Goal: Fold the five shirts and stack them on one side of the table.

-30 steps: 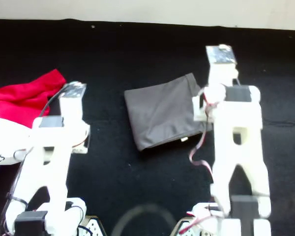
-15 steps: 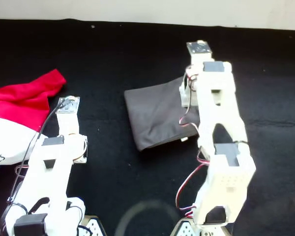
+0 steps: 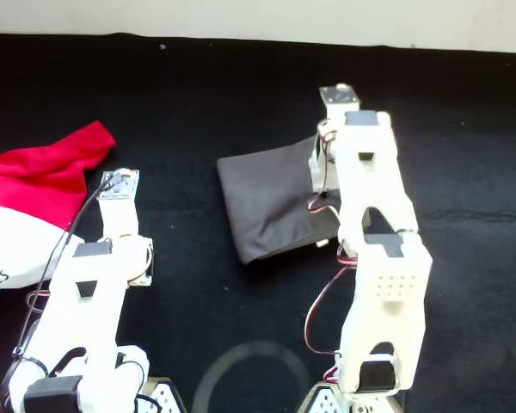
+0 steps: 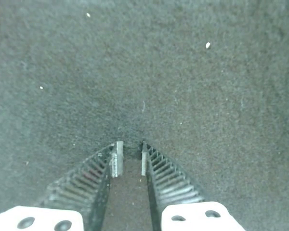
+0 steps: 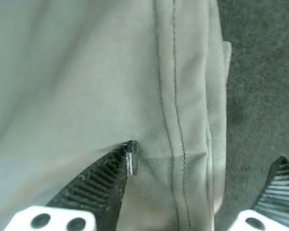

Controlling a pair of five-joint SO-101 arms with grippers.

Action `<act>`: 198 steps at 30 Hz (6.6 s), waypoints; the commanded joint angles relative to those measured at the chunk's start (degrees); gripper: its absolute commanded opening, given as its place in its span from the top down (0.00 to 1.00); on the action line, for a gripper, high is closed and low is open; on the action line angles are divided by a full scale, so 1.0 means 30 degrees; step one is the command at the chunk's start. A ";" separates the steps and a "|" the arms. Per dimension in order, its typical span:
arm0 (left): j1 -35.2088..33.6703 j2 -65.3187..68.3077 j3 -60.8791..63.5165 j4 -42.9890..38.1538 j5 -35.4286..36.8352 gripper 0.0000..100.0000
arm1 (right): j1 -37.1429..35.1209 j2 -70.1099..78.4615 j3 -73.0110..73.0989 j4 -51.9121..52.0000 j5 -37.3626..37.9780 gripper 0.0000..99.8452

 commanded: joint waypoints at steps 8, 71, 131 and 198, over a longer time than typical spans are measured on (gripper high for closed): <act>-0.0073 -0.0132 0.0044 -0.0322 -0.0117 0.91 | -0.0161 0.2681 -0.2681 0.0835 -0.0117 0.92; -0.0190 -0.0337 -0.0161 -0.0498 -0.0088 0.91 | 1.1795 0.5788 -2.0322 0.2388 0.5421 0.65; -0.6256 0.0601 -1.2615 0.8791 -0.3722 0.99 | 0.3121 -2.6974 1.2645 0.6432 0.5275 0.65; 0.3707 -0.2476 -1.6894 1.7114 -0.0469 0.99 | 0.3121 -2.7004 1.4842 0.6462 0.5275 0.65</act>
